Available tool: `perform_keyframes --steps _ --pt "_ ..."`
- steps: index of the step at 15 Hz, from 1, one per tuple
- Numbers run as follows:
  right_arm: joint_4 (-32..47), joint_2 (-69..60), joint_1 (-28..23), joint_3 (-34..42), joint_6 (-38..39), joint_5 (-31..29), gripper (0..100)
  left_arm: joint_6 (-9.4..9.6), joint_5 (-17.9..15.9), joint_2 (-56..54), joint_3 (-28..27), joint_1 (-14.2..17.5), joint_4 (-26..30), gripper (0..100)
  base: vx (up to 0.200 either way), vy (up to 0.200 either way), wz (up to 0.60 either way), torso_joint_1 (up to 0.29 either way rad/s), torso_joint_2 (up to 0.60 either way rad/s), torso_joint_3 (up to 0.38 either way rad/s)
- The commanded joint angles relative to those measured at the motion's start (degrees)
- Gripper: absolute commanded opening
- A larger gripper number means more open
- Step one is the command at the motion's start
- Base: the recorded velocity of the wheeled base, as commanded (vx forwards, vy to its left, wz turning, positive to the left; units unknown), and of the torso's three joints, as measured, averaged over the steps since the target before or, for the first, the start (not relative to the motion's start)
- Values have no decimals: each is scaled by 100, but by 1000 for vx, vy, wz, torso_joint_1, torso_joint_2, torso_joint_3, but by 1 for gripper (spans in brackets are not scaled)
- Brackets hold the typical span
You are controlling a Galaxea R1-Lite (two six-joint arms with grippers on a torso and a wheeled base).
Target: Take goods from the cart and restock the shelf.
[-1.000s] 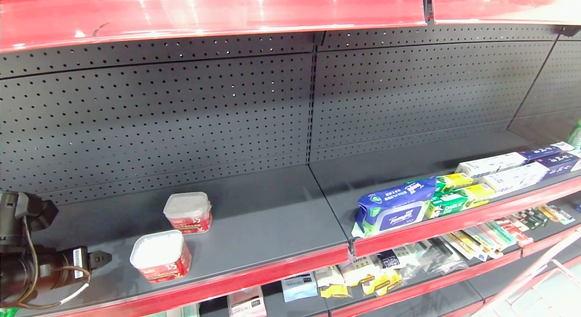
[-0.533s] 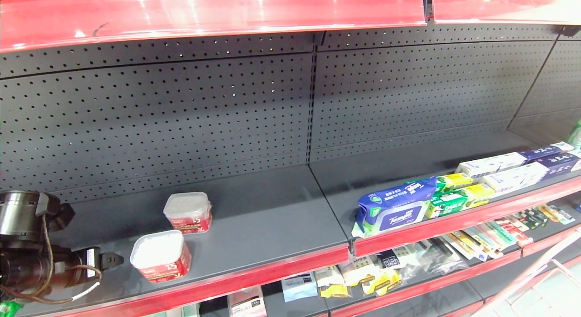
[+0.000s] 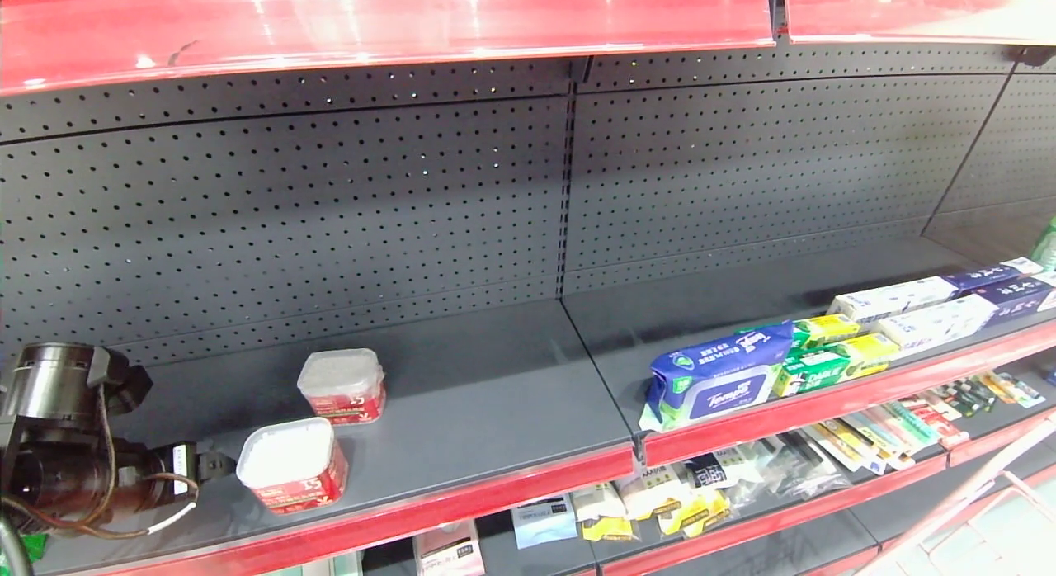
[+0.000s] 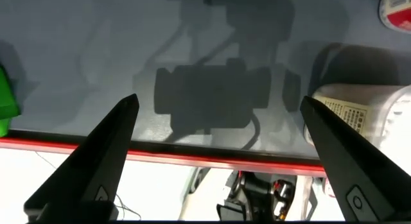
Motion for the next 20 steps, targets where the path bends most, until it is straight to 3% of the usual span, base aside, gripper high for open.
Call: perform_keyframes --steps 1,14,20 --pt "-2 7 4 0 1 4 100 -1 -32 72 2 4 -4 100 0 0 0 0 0 0" --pt "-2 7 4 0 1 4 100 -1 -120 362 -33 -303 -435 100 0 0 0 0 0 0" --pt "-2 7 4 0 1 4 100 7 -120 248 2 -295 -610 100 0 0 0 0 0 0"
